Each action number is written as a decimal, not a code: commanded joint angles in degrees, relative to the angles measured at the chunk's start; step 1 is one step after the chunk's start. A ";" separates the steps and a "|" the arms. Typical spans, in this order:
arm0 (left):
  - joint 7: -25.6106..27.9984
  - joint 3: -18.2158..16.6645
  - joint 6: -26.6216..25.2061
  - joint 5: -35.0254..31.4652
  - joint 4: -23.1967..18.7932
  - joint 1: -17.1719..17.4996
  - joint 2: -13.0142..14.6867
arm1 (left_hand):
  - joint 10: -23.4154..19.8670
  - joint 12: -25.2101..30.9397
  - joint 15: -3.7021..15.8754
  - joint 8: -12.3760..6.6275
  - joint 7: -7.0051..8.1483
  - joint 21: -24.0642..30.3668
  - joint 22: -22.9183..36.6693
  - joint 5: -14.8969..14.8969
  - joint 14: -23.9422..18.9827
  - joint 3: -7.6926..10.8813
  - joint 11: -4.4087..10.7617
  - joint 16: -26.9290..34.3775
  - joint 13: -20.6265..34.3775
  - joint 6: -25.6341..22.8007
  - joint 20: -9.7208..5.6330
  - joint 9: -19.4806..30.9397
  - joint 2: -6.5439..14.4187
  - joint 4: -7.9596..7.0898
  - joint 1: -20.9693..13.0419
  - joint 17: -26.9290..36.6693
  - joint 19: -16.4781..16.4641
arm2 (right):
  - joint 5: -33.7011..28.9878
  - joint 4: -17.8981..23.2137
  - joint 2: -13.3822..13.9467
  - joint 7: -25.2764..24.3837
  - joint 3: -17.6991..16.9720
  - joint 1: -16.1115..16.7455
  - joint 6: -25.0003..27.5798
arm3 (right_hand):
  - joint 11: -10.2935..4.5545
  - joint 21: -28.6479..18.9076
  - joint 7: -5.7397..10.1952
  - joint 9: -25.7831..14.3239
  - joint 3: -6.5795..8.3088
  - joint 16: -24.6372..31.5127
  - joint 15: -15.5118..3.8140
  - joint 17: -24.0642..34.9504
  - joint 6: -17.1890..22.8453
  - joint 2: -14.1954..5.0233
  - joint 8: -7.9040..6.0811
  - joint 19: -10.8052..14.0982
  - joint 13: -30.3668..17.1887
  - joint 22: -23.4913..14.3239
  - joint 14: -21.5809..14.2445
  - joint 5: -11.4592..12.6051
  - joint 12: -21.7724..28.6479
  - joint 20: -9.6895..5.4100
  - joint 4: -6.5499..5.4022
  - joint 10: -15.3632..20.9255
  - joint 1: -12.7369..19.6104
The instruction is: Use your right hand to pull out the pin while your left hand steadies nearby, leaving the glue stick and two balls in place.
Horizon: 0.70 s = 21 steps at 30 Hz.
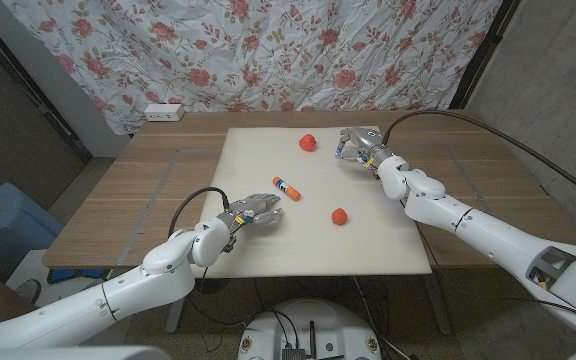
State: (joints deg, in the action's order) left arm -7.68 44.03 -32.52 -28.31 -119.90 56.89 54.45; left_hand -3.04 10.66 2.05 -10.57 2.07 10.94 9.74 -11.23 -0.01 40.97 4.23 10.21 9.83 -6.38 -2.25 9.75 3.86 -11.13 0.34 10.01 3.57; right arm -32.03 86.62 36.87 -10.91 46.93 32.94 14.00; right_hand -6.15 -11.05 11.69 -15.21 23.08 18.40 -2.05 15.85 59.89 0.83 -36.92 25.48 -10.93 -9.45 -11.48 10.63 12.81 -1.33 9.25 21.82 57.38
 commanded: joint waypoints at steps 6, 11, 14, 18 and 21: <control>-0.60 -0.98 -0.08 0.63 -0.78 -0.03 0.68 | -2.27 0.45 0.61 -0.19 0.14 0.34 0.19 0.02 -0.51 0.66 -0.70 0.37 0.29 -4.45 -1.02 0.60 7.38 0.16 -0.44 0.24 -0.46 | 3.47 2.65 0.16 -1.88 -2.90 2.51 0.55 | 0.06 0.11 1.05 0.05 0.06 0.37 -3.24 0.14 1.34 -0.19 0.08 0.66 -0.14 -0.15 -0.52 0.21 -0.14 0.01 -0.10 0.49 0.07; -0.12 -1.49 0.07 0.89 -1.12 0.31 0.95 | -2.35 0.48 0.67 -0.20 0.10 0.49 0.18 0.02 -0.68 0.75 -0.71 0.42 0.29 -4.51 -1.12 0.61 7.37 0.17 -0.46 0.23 -0.88 | 3.94 2.61 0.23 -2.62 -3.08 2.87 -0.06 | 0.04 0.05 1.05 0.16 0.05 0.41 -3.07 0.16 1.38 -0.17 0.18 0.83 -0.14 -0.15 -0.58 0.19 -0.22 -0.17 -0.08 0.53 0.11; 1.09 -2.03 0.19 0.95 -1.39 0.95 1.09 | -2.31 0.45 0.51 -0.19 0.12 0.63 0.17 0.03 -0.83 0.84 -0.77 0.47 0.30 -4.54 -1.32 0.61 7.38 0.18 -0.48 0.23 -1.31 | 4.10 2.77 0.23 -2.93 -3.17 3.14 -0.02 | 0.08 -0.03 1.06 0.24 0.04 0.43 -3.19 0.19 1.37 -0.18 0.26 1.09 -0.14 -0.16 -0.60 0.19 -0.23 -0.21 -0.08 0.64 0.13; 2.14 -2.41 -0.06 0.54 -1.83 1.40 1.19 | -2.48 0.51 0.43 -0.27 0.05 0.71 0.16 0.03 -1.07 0.96 -0.93 0.53 0.31 -4.80 -1.43 0.62 7.38 0.20 -0.51 0.22 -1.66 | 4.25 3.03 0.24 -3.26 -3.28 3.48 0.17 | 0.16 -0.06 1.06 0.30 0.05 0.48 -3.27 0.22 1.34 -0.21 0.35 1.18 -0.14 -0.16 -0.69 0.18 -0.24 -0.24 -0.09 0.75 0.15; 2.74 -2.58 -0.07 -0.14 -2.22 1.55 1.47 | -2.41 0.48 0.46 -0.34 -0.02 0.78 0.15 0.04 -1.15 1.04 -0.87 0.54 0.31 -5.02 -1.31 0.62 7.39 0.21 -0.53 0.22 -1.94 | 4.34 2.93 0.22 -3.34 -3.25 3.54 0.12 | 0.04 -0.08 1.05 0.37 0.04 0.54 -3.22 0.24 1.35 -0.21 0.41 1.29 -0.14 -0.16 -0.82 0.16 -0.26 -0.26 -0.08 0.83 0.17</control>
State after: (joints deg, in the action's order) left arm -7.70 42.60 -32.42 -26.86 -120.82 57.47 55.33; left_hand -3.65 10.80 2.35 -10.38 3.29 10.99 9.75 -11.24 -0.32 41.69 4.83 10.44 9.86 -7.61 -2.78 9.75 3.86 -10.88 0.34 9.97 3.04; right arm -28.56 89.12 37.05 -13.30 44.18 35.64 14.27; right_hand -5.94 -11.05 12.00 -14.74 23.09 18.79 -2.37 15.84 60.19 0.83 -36.54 26.30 -10.94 -9.45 -11.79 10.58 12.81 -1.33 9.25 22.02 57.37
